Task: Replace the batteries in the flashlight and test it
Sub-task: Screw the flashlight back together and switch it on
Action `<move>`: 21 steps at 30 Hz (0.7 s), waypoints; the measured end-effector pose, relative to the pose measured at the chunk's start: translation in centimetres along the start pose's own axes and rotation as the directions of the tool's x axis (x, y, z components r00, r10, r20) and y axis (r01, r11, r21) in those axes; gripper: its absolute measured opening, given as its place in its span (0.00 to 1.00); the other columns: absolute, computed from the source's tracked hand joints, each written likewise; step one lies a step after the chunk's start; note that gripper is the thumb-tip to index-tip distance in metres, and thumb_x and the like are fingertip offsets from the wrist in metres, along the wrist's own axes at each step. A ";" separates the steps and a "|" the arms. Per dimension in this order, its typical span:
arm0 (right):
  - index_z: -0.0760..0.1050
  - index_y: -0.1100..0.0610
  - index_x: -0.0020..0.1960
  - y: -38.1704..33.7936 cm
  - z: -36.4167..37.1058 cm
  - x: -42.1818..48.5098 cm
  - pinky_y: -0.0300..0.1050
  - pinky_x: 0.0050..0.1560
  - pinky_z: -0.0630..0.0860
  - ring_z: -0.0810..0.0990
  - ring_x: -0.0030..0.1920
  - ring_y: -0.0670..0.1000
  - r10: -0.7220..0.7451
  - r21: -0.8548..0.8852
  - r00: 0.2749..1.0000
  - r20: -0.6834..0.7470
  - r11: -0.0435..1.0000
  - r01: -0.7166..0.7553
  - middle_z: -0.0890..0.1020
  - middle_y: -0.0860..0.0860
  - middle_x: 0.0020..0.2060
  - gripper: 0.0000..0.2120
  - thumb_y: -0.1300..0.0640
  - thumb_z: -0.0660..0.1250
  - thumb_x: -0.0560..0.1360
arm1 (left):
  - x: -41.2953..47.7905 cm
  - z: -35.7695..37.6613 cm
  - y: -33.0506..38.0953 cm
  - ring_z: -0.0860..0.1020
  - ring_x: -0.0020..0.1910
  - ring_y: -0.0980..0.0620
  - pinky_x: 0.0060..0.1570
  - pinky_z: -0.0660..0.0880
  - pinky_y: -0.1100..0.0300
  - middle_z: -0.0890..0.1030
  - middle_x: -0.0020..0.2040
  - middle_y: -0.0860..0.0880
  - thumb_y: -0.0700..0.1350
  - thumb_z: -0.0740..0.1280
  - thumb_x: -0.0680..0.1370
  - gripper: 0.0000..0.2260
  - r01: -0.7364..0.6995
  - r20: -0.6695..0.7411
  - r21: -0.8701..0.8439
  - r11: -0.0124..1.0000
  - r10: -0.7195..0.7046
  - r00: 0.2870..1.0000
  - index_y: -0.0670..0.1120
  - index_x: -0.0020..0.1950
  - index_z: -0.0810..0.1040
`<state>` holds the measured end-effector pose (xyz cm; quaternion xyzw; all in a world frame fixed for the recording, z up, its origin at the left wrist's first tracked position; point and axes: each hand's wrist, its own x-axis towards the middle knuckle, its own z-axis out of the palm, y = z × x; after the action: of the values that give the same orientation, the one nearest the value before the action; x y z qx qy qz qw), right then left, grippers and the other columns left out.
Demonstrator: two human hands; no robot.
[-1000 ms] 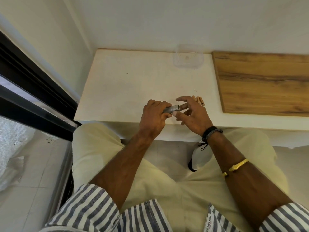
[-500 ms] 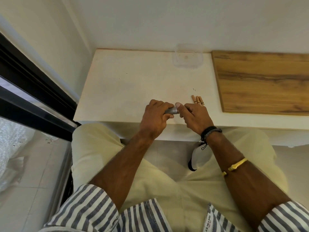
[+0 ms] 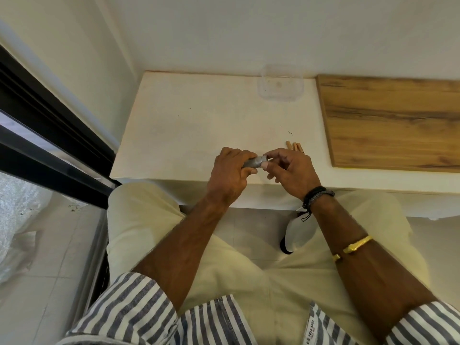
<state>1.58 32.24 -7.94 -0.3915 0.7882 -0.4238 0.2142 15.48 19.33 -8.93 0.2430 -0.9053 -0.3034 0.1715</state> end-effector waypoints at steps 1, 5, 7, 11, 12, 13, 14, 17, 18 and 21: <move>0.82 0.53 0.55 0.0 0.0 0.0 0.33 0.37 0.80 0.85 0.35 0.43 0.018 0.007 1.000 -0.005 1.000 -0.018 0.86 0.48 0.38 0.09 0.50 0.71 0.78 | 0.0 0.0 0.0 0.73 0.55 0.46 0.53 0.73 0.47 0.83 0.53 0.48 0.45 0.70 0.78 0.12 -0.011 -0.004 0.001 1.000 0.011 1.000 0.46 0.61 0.80; 0.81 0.55 0.46 0.1 0.2 0.1 0.31 0.32 0.78 0.82 0.29 0.42 0.062 -0.058 0.998 -0.030 0.996 -0.063 0.84 0.47 0.32 0.17 0.41 0.65 0.80 | 0.0 0.0 0.1 0.73 0.54 0.46 0.53 0.72 0.48 0.84 0.51 0.49 0.45 0.69 0.78 0.11 -0.055 -0.008 0.008 0.998 0.055 0.998 0.47 0.60 0.80; 0.80 0.55 0.44 0.0 0.3 0.0 0.32 0.31 0.78 0.81 0.27 0.40 0.069 -0.110 0.997 -0.044 0.991 -0.073 0.82 0.47 0.30 0.21 0.39 0.62 0.81 | -0.1 0.1 0.1 0.73 0.54 0.46 0.53 0.72 0.48 0.84 0.52 0.49 0.45 0.69 0.78 0.11 -0.058 -0.001 0.005 0.998 0.058 0.998 0.47 0.60 0.80; 0.77 0.49 0.59 -0.2 0.2 0.0 0.39 0.39 0.83 0.86 0.36 0.44 0.057 -0.012 0.998 0.013 0.998 -0.057 0.84 0.46 0.45 0.15 0.41 0.68 0.79 | -0.1 0.1 0.0 0.73 0.55 0.47 0.53 0.72 0.48 0.84 0.52 0.49 0.45 0.69 0.78 0.12 -0.034 -0.003 -0.007 0.999 0.034 0.999 0.46 0.61 0.80; 0.76 0.47 0.63 -0.2 0.1 0.0 0.39 0.41 0.83 0.86 0.40 0.46 0.036 0.005 0.999 0.029 0.999 -0.036 0.84 0.47 0.49 0.16 0.44 0.71 0.78 | -0.1 0.1 -0.1 0.73 0.55 0.46 0.53 0.73 0.48 0.84 0.53 0.49 0.45 0.69 0.78 0.12 -0.024 -0.003 -0.010 1.000 0.024 1.000 0.46 0.61 0.80; 0.76 0.47 0.65 -0.2 0.0 0.0 0.40 0.43 0.84 0.86 0.42 0.47 0.005 -0.005 0.999 0.037 1.000 -0.005 0.84 0.47 0.52 0.18 0.49 0.73 0.77 | -0.1 0.1 -0.1 0.73 0.55 0.46 0.53 0.73 0.48 0.84 0.53 0.48 0.45 0.69 0.78 0.13 -0.012 0.000 -0.014 1.000 0.012 1.000 0.46 0.62 0.80; 0.77 0.47 0.65 -0.2 0.0 0.0 0.40 0.44 0.84 0.86 0.43 0.48 -0.026 -0.019 0.999 0.038 0.999 0.027 0.84 0.48 0.54 0.17 0.53 0.74 0.77 | -0.1 0.1 -0.1 0.73 0.55 0.46 0.53 0.73 0.48 0.83 0.53 0.48 0.45 0.69 0.78 0.13 -0.002 0.002 -0.017 1.000 0.002 1.000 0.46 0.62 0.80; 0.80 0.51 0.63 -0.1 0.1 0.0 0.38 0.42 0.84 0.86 0.44 0.50 -0.047 -0.009 0.999 0.018 0.999 0.047 0.85 0.50 0.53 0.15 0.61 0.73 0.77 | -0.1 0.2 -0.2 0.73 0.56 0.47 0.54 0.72 0.50 0.83 0.54 0.48 0.45 0.69 0.79 0.13 0.009 0.012 -0.012 1.000 -0.009 1.000 0.46 0.63 0.79; 0.81 0.52 0.63 -0.1 0.1 0.0 0.36 0.42 0.84 0.86 0.44 0.49 -0.044 -0.013 0.999 0.015 0.999 0.044 0.85 0.50 0.52 0.15 0.61 0.73 0.77 | -0.1 0.3 -0.2 0.73 0.56 0.47 0.54 0.72 0.50 0.83 0.54 0.48 0.46 0.69 0.79 0.13 0.008 0.014 -0.007 1.000 -0.008 1.000 0.46 0.63 0.79; 0.81 0.54 0.62 0.0 0.0 0.0 0.36 0.42 0.83 0.85 0.41 0.46 -0.043 -0.052 0.999 0.016 0.998 0.044 0.86 0.50 0.44 0.12 0.58 0.72 0.78 | 0.0 0.2 -0.3 0.73 0.55 0.46 0.54 0.72 0.50 0.84 0.54 0.48 0.46 0.69 0.78 0.13 -0.005 0.006 0.005 1.000 0.005 1.000 0.46 0.63 0.80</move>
<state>1.57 32.19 -7.94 -0.4172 0.7887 -0.4045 0.2005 15.45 19.23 -9.25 0.2402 -0.9072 -0.3014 0.1688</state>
